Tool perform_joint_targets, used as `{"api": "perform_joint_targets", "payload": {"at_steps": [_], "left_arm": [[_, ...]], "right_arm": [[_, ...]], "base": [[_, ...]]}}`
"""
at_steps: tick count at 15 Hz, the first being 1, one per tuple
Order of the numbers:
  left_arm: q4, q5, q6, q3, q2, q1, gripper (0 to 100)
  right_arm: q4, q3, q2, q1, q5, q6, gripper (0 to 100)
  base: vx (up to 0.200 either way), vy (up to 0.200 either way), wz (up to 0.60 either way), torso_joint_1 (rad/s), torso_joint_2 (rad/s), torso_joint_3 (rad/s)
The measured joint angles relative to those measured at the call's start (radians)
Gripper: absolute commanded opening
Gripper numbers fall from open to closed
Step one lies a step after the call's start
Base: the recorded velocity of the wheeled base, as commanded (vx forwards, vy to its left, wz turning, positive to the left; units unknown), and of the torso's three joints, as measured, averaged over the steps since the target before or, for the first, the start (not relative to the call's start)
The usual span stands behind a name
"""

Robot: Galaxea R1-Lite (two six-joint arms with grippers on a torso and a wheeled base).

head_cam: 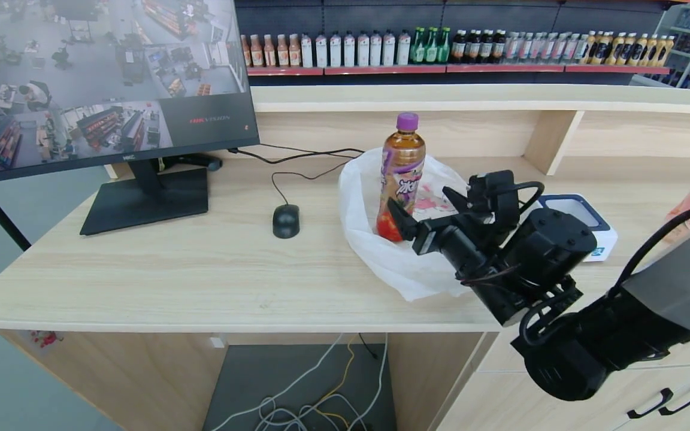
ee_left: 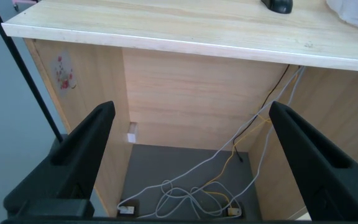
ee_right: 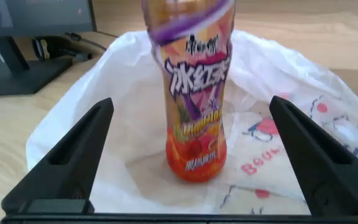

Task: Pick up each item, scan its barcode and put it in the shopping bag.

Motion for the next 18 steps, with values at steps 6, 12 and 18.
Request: {"api": "perform_joint_targets", "payload": {"at_steps": [6,12,18], "left_arm": [[0.0,0.0,0.001,0.0,0.0,0.0,100],[0.0,0.0,0.001,0.0,0.0,0.0,100],[0.0,0.0,0.001,0.0,0.0,0.0,100]], "right_arm": [[-0.031,0.24,-0.15,0.06,-0.005,0.032,100],[-0.031,0.277,-0.239,0.078,-0.005,0.026,100],[-0.033,0.269,-0.242,0.089,-0.005,0.026,100]], "base": [[0.0,0.0,0.0,0.0,0.0,0.0],[0.0,0.0,0.0,0.0,0.0,0.0],[0.0,-0.133,0.0,-0.001,0.0,0.002]]}}
